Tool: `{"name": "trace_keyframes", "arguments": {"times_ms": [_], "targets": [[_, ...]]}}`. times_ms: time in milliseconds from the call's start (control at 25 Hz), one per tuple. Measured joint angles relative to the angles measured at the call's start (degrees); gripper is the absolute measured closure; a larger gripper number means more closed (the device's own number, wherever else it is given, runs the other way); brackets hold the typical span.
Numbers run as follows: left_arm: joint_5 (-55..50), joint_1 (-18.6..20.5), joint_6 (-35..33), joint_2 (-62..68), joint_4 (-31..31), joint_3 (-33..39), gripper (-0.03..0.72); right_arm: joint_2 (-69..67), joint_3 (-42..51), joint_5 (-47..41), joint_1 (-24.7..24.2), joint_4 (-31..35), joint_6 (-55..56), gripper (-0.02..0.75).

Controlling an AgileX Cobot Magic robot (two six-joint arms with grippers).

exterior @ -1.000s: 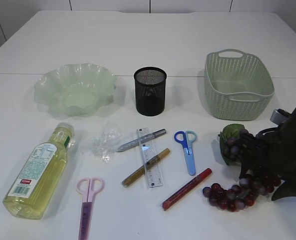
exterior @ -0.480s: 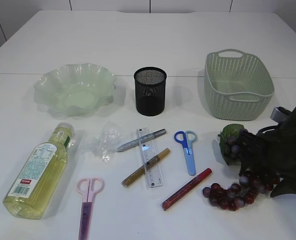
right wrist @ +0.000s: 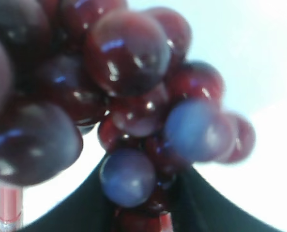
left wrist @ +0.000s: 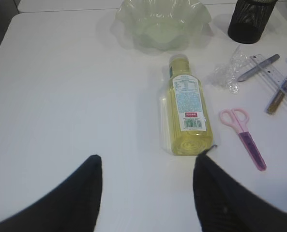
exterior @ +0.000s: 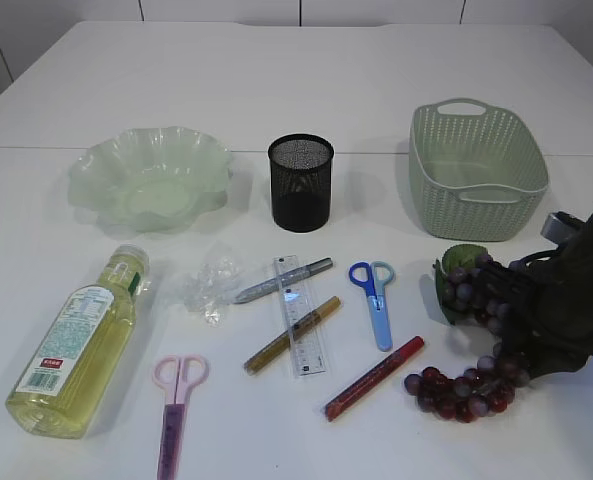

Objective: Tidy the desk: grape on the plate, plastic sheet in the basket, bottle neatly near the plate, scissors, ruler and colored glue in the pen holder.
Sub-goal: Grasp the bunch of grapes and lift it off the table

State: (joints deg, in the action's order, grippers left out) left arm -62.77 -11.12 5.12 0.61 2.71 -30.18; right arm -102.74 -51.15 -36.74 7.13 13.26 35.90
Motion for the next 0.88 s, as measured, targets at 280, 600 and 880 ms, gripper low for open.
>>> {"name": "trace_keyframes", "arguments": {"times_ms": [280, 600, 880], "targets": [[0.0, 0.0, 0.0, 0.0, 0.0, 0.0, 0.253, 0.0, -0.1, -0.2, 0.0, -0.6, -2.5, 0.587], [0.0, 0.0, 0.0, 0.0, 0.0, 0.0, 0.253, 3.0, -0.1, -1.6, 0.0, -5.4, -3.0, 0.595], [0.0, 0.0, 0.0, 0.0, 0.0, 0.0, 0.253, 7.2, 0.0, -2.9, 0.0, -6.5, -6.5, 0.597]]}}
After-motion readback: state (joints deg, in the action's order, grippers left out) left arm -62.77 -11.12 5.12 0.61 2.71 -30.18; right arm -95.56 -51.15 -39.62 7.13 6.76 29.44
